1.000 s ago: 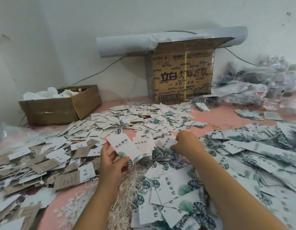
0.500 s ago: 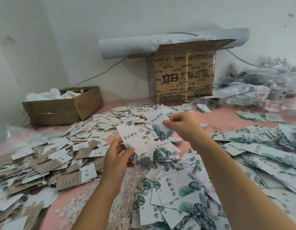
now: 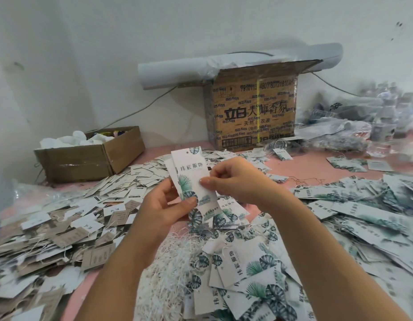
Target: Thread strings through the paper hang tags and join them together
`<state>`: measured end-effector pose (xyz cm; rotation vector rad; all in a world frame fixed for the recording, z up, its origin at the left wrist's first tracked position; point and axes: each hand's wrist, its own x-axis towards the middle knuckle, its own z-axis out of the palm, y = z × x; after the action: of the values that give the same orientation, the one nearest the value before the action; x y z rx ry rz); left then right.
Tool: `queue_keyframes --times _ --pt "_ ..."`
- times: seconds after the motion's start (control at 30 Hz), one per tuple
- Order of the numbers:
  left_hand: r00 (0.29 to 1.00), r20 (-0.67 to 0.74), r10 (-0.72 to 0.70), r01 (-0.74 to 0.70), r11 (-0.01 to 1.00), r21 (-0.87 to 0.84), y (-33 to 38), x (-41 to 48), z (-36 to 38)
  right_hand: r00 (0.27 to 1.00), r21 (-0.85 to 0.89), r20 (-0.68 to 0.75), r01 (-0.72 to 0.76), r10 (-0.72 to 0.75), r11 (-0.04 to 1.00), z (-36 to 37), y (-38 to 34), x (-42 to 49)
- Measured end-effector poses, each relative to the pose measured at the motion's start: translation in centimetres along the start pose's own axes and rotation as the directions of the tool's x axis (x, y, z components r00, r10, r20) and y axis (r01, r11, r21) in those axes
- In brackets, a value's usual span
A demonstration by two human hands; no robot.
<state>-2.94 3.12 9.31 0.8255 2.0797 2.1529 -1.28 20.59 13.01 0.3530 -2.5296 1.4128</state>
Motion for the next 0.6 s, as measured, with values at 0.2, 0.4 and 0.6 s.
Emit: queue_keyframes --times 0.2,0.4,0.6 --pt "0.988 -0.152 -0.016 0.013 1.0 -0.02 2.0 0.0 0.2 0.993 -0.108 0.105 0.07 -0.058 0.992 0.0 -1.1 -0.4" --pt "0.971 -0.225 0.08 -0.064 0.995 0.077 3.2 -0.6 0.2 0.995 -0.041 0.022 0.098 -0.097 0.994 -0.3 -2.1 -0.9" --pt "0.978 -0.203 0.046 -0.021 0.992 0.121 3.8 -0.8 0.2 0.967 -0.045 -0.095 0.233 -0.236 0.971 -0.7 -2.7 -1.4"
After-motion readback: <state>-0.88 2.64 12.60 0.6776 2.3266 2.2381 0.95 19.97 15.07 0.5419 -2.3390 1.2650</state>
